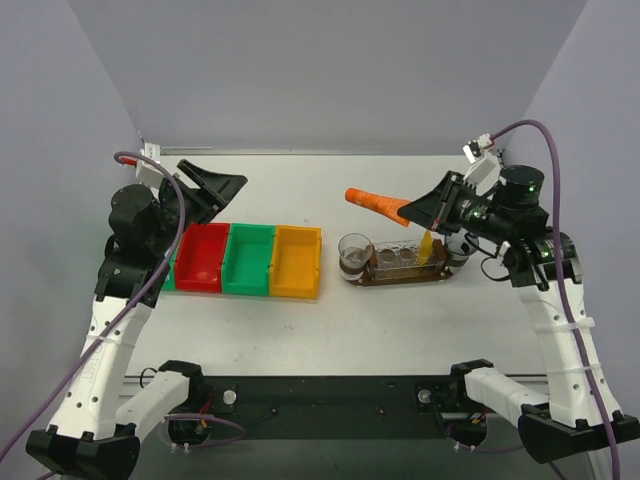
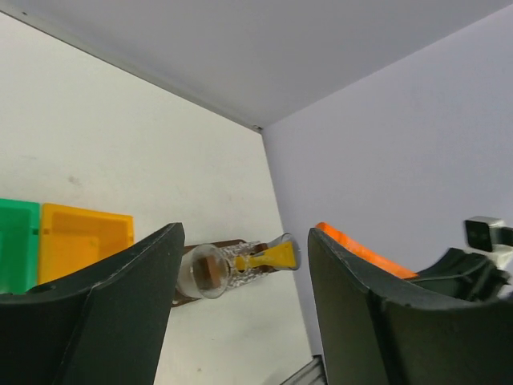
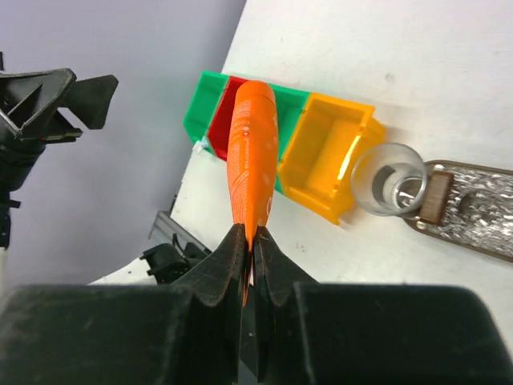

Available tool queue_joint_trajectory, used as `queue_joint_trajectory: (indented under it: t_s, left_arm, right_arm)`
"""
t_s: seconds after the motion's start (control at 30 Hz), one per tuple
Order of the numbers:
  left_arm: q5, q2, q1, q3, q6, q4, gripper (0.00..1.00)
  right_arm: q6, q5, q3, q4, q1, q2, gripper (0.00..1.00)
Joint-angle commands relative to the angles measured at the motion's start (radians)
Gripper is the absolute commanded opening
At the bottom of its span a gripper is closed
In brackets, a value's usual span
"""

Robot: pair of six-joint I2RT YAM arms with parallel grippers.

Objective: Prepare toiletry sets of a toothbrush and toothpaste on the tray

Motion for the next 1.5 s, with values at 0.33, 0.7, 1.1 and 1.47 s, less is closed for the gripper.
queue_joint_trajectory:
  t_s: [0.33, 0.7, 1.1, 1.47]
  left_arm:
    - [-0.173, 0.126, -0.139, 0.215, 0.517, -0.386, 0.72]
    - [-0.138, 0.219, -0.158, 0.165, 0.528, -0.357, 0.72]
    - [-0.077, 0.255, -0.058, 0.143, 0.500, -0.299, 0.72]
    - [-0.071, 0.260, -0.029, 0.134, 0.495, -0.310, 0.71]
  right_arm:
    - [-0.515, 0.236, 0.560, -0.839, -0.036, 0.293, 0.00]
    - [-0.564, 0.561, 0.654, -0.951, 0.134, 0.476, 0.00]
    - [-0.590, 0.667, 0.686, -0.947, 0.151, 0.580, 0.00]
    - [-0.607, 0.690, 0.661, -0.927, 0.153, 0.645, 0.00]
